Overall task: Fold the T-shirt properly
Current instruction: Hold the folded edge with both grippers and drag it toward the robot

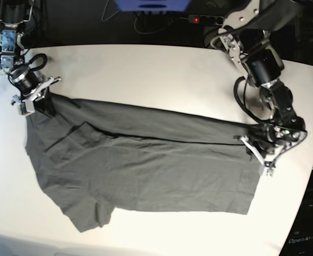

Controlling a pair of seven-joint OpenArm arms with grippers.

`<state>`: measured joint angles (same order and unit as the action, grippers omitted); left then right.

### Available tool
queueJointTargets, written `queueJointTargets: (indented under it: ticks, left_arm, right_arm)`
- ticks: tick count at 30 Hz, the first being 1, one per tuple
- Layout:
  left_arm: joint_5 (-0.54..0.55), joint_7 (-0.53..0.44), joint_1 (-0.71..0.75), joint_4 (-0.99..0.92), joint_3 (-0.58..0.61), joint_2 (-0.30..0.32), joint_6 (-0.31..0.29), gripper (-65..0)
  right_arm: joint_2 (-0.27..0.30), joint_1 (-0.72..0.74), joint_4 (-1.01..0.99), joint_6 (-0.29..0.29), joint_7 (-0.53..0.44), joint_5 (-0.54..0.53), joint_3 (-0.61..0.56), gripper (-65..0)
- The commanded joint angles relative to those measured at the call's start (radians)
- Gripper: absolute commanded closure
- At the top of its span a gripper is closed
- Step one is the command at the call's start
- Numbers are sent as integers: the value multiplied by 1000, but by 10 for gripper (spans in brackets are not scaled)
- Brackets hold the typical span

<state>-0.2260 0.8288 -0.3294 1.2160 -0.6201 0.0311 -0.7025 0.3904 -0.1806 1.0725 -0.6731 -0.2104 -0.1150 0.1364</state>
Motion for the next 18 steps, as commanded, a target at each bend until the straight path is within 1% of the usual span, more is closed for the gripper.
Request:
queueJointTargets:
  ticks: [1,4,11,13,18]
  left_arm:
    - [10,-24,-27,3,16,8,4,-18]
    - [10,-18,-27,-9,45,8,4,-18]
    - [3,-7,-29,-34,50,22,4,-18]
    - [3,17,-27,-34,52,37,10,-18]
    - [1,77,-20,-35,52,46,11,-18]
  right_arm:
    - [12,-9,-2,5,75,44,1,-3]
    - [12,-10,-2,5,75,44,1,-3]
    - [12,-12,-4,5,73,44,1,-3]
    - [12,-12,-4,5,73,44,1,-3]
    - [14,-12,-4,5,75,44,2,-3]
